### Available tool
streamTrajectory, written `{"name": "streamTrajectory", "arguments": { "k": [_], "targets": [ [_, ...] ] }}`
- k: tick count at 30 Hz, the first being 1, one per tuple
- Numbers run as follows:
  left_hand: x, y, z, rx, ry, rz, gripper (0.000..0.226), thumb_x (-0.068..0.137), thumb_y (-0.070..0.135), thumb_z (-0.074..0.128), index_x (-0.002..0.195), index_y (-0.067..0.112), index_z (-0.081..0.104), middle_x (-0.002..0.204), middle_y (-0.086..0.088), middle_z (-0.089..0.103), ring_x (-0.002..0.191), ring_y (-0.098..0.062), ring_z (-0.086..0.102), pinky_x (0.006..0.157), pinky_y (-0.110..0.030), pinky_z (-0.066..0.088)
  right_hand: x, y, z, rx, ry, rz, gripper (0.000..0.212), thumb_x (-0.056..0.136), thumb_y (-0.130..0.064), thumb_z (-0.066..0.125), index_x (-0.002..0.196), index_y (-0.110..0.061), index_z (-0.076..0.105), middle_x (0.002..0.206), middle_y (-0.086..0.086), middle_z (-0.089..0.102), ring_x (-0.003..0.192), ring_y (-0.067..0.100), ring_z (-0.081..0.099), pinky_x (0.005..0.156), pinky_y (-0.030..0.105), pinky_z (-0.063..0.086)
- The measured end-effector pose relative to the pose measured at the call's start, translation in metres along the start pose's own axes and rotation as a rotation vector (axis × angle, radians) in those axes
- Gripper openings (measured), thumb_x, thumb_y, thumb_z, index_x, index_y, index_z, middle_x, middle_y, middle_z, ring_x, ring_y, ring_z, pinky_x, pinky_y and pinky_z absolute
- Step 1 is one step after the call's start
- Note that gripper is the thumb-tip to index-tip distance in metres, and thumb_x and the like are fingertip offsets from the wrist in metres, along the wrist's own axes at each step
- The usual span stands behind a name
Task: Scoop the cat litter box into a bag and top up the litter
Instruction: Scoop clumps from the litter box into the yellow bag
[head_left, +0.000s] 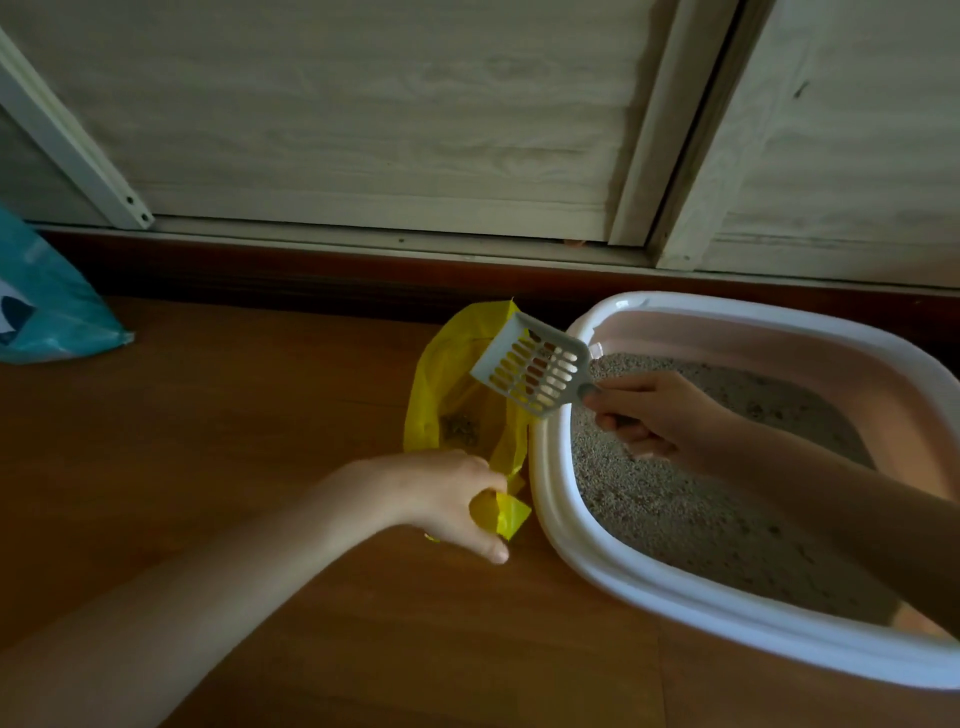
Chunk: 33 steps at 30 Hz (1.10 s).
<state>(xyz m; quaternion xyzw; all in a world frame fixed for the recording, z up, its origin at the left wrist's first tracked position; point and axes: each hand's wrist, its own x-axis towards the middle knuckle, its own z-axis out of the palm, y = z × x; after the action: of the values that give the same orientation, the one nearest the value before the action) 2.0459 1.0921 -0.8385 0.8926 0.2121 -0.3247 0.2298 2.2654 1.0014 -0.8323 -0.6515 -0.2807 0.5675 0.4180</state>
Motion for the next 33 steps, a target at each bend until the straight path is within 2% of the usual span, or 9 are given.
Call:
{"name": "streamTrajectory", "arguments": {
  "k": [4,9,13,15,18,24,28,31,33],
  "targets": [
    [-0.001,-0.003,-0.019,-0.277,0.124,0.081,0.066,0.068,0.072,0.061,0.12,0.034,0.048,0.116,0.015,0.046,0.111,-0.008,0.045,0.093,-0.029,0.042,-0.023,-0.011,-0.028,-0.073,0.119,-0.017,0.016,0.092,-0.019,0.058,0.094,-0.006,0.069,0.056,-0.001,0.05,0.039,0.007,0.034,0.033,0.015,0.025],
    [0.006,0.004,-0.044,-0.619,0.223,0.251,0.077,0.059,0.074,0.064,0.121,0.031,0.049,0.111,0.014,0.053,0.105,0.0,0.05,0.084,-0.016,0.043,-0.048,-0.006,-0.088,-0.276,0.387,0.049,0.027,0.094,-0.032,0.053,0.08,-0.013,0.065,0.053,-0.001,0.045,0.038,0.009,0.037,0.036,0.019,0.029],
    [0.026,0.022,-0.052,-0.8,0.485,0.336,0.039,0.086,0.051,0.056,0.105,0.018,0.062,0.1,-0.004,0.063,0.094,-0.014,0.06,0.078,-0.024,0.046,-0.062,0.018,-0.137,-0.645,0.461,0.185,0.035,0.093,-0.037,0.056,0.072,-0.01,0.064,0.046,-0.001,0.048,0.037,0.011,0.039,0.038,0.02,0.033],
    [0.04,0.032,-0.051,-0.781,0.582,0.344,0.025,0.086,0.039,0.06,0.098,0.017,0.065,0.091,0.001,0.064,0.09,-0.015,0.061,0.078,-0.026,0.047,-0.071,0.029,-0.156,-0.818,0.419,0.223,0.031,0.091,-0.03,0.06,0.07,-0.008,0.066,0.047,-0.003,0.053,0.033,0.005,0.043,0.038,0.018,0.035],
    [0.06,0.051,-0.048,-0.65,0.642,0.338,0.01,0.09,0.027,0.062,0.094,0.018,0.065,0.086,0.01,0.062,0.085,-0.007,0.06,0.075,-0.021,0.047,-0.086,0.037,-0.18,-1.068,0.344,0.308,0.03,0.089,-0.028,0.064,0.063,-0.013,0.063,0.046,-0.006,0.058,0.043,0.003,0.053,0.048,0.018,0.038],
    [0.08,0.069,-0.043,-0.524,0.674,0.39,0.007,0.089,0.018,0.062,0.094,0.016,0.066,0.088,0.008,0.064,0.083,0.0,0.057,0.07,-0.008,0.042,-0.105,0.057,-0.218,-1.499,0.286,0.472,0.036,0.087,-0.036,0.063,0.054,-0.022,0.056,0.054,-0.007,0.06,0.057,0.004,0.058,0.061,0.022,0.045],
    [0.091,0.069,-0.04,-0.507,0.686,0.388,0.006,0.089,0.015,0.062,0.093,0.017,0.066,0.087,0.01,0.064,0.082,0.001,0.057,0.069,-0.007,0.041,-0.101,0.071,-0.219,-1.42,0.224,0.478,0.035,0.087,-0.035,0.062,0.056,-0.019,0.064,0.06,-0.006,0.063,0.06,0.005,0.059,0.068,0.023,0.047],
    [0.096,0.067,-0.038,-0.495,0.687,0.378,0.006,0.089,0.014,0.062,0.092,0.018,0.065,0.086,0.012,0.063,0.081,0.004,0.056,0.069,-0.005,0.039,-0.093,0.076,-0.214,-1.302,0.199,0.443,0.032,0.088,-0.031,0.063,0.059,-0.02,0.063,0.057,-0.007,0.061,0.055,0.003,0.056,0.058,0.017,0.041],
    [0.097,0.066,-0.037,-0.489,0.689,0.377,0.006,0.089,0.014,0.062,0.092,0.017,0.065,0.085,0.013,0.062,0.081,0.005,0.056,0.069,-0.005,0.04,-0.087,0.084,-0.207,-1.231,0.193,0.395,0.024,0.089,-0.031,0.063,0.069,-0.019,0.067,0.061,-0.008,0.062,0.054,0.001,0.056,0.052,0.013,0.037]
  ]
}}
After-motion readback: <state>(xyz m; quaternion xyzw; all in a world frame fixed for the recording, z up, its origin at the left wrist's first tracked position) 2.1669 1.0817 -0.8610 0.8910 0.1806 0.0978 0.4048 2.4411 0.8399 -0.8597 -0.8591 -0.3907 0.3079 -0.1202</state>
